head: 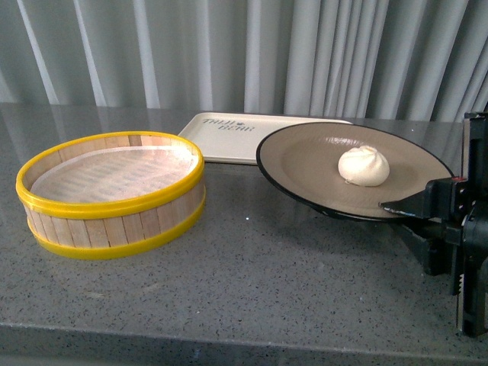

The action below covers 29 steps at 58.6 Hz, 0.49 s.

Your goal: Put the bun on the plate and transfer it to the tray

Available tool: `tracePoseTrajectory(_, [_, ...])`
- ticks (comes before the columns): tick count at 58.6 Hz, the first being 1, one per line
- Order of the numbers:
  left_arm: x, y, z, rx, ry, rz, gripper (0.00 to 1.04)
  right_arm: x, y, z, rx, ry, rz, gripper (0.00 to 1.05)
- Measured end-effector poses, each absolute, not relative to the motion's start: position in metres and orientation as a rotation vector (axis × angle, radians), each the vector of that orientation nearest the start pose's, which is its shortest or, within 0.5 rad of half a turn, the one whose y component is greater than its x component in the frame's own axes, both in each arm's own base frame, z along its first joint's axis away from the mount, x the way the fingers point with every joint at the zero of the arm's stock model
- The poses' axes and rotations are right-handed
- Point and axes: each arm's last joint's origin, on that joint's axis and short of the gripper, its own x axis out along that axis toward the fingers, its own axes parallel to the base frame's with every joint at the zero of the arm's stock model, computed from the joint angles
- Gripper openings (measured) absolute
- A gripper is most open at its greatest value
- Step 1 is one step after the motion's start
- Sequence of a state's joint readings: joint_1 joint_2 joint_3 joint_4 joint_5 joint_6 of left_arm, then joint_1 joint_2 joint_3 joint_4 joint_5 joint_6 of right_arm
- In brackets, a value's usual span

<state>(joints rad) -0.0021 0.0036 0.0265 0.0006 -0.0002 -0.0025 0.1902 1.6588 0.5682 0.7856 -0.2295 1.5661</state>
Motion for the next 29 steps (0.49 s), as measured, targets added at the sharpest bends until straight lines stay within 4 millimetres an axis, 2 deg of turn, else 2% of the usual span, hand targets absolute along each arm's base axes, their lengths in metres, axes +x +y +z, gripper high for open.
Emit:
tracePoseTrajectory(10, [0.096,0.0,0.172,-0.003,-0.023,-0.002,0.98,0.303,0.05,0.176,1.523,0.551,0.122,0.03])
tracePoseTrajectory(19, [0.096,0.0,0.172,-0.003,-0.023,-0.002,0.98,0.339,0.029,0.21,1.533,0.486,0.108,0.03])
tracePoseTrajectory(29, [0.096,0.0,0.172,-0.003,-0.023,-0.002,0.98,0.375,0.019,0.217,1.527,0.486,0.076,0.03])
